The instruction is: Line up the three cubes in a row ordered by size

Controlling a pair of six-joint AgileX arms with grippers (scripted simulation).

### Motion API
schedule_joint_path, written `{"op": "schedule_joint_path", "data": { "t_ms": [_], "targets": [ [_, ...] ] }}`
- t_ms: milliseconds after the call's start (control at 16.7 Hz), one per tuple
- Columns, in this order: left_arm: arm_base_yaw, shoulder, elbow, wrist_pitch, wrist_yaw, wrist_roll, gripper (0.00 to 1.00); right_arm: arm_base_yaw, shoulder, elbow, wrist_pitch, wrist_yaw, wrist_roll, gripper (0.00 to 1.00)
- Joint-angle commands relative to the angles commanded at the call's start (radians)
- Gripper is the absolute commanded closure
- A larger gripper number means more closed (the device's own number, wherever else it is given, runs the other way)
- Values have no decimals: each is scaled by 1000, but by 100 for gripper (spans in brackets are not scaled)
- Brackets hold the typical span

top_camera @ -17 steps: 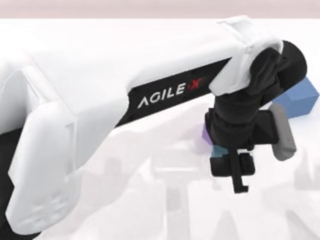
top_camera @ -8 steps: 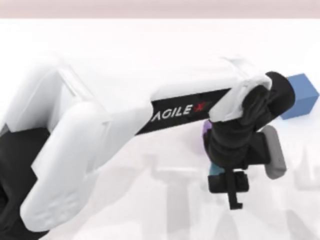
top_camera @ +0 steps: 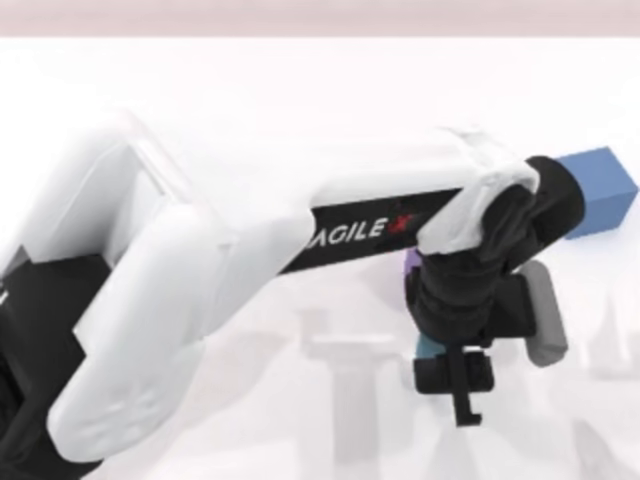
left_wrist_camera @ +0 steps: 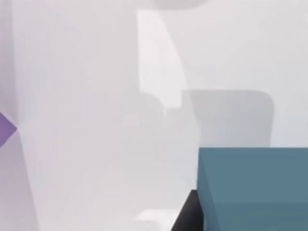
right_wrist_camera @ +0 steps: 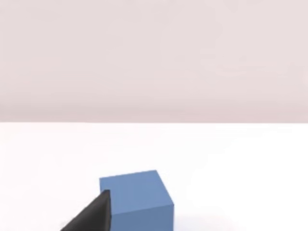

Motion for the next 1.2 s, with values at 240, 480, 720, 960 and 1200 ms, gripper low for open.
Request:
{"op": "schedule_joint_path", "data": {
  "t_ms": [240, 480, 720, 960, 1200],
  "targets": [
    [0, 0, 0, 0, 0, 0, 55, 0, 0, 0, 0, 0, 0, 0],
    [0, 0, 0, 0, 0, 0, 25, 0, 0, 0, 0, 0, 0, 0],
    [0, 0, 0, 0, 0, 0, 0, 0, 0, 0, 0, 0, 0, 0],
    [0, 0, 0, 0, 0, 0, 0, 0, 0, 0, 0, 0, 0, 0],
    [2, 0, 0, 0, 0, 0, 0, 0, 0, 0, 0, 0, 0, 0]
  ]
}}
